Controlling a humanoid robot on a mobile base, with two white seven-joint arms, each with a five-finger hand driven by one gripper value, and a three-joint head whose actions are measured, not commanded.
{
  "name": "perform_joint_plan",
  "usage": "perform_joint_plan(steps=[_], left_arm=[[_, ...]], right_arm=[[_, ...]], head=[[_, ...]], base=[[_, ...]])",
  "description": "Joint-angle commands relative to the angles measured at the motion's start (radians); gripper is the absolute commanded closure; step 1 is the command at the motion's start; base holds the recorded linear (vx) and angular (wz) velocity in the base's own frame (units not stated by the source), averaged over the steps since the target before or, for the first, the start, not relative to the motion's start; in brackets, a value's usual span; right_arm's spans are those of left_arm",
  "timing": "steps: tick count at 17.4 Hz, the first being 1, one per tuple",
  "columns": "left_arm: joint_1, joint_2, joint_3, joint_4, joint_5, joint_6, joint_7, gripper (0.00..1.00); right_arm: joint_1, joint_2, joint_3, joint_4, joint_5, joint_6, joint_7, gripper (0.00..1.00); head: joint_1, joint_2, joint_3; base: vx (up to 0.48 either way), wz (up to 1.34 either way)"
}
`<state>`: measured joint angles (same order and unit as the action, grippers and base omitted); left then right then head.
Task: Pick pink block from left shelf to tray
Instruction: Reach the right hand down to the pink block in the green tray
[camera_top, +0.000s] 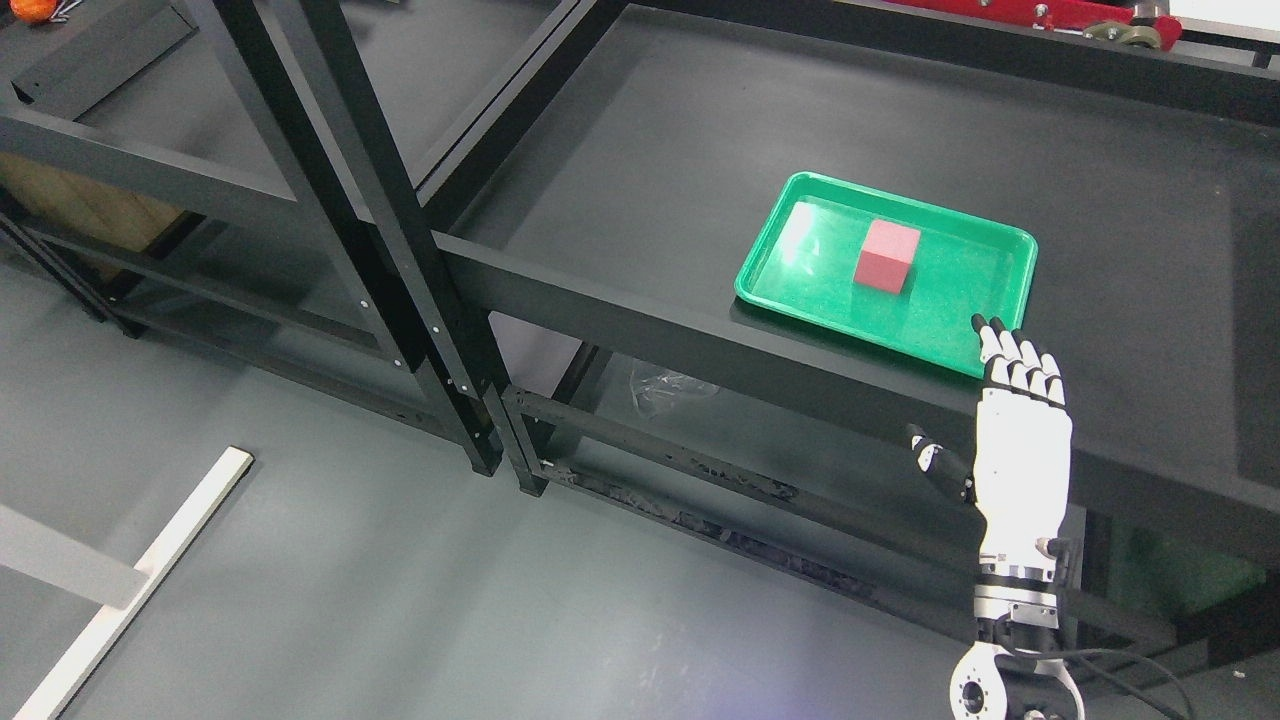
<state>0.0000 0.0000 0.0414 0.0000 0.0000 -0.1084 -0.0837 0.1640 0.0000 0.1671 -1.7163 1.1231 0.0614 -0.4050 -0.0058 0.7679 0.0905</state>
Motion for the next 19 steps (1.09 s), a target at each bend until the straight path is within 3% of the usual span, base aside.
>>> perform_joint_plan(steps=[1,7,19], left_arm=[[-0.032,0.017,0.0,-0.017,-0.002,-0.001,-0.001,0.0],[-0.032,0.017,0.0,-0.017,0.0,-0.001,-0.001,0.0],[-0.032,0.017,0.0,-0.017,0.0,-0.001,-0.001,0.0]], right_arm=[[0.0,-0.017,-0.001,0.003,-0.006,0.003,0.041,0.01],[-0.001,-0.017,-0.037,0.006,-0.019,0.021,0.297,0.02],[0.0,-0.018,-0.047,0.063,-0.016,0.043,0.371,0.03]], head=[[0.0,0.0,0.0],[0.0,0.0,0.0],[0.0,0.0,0.0]], base=[[0.273,0.05],[0.277,0.03],[0.216,0.01]])
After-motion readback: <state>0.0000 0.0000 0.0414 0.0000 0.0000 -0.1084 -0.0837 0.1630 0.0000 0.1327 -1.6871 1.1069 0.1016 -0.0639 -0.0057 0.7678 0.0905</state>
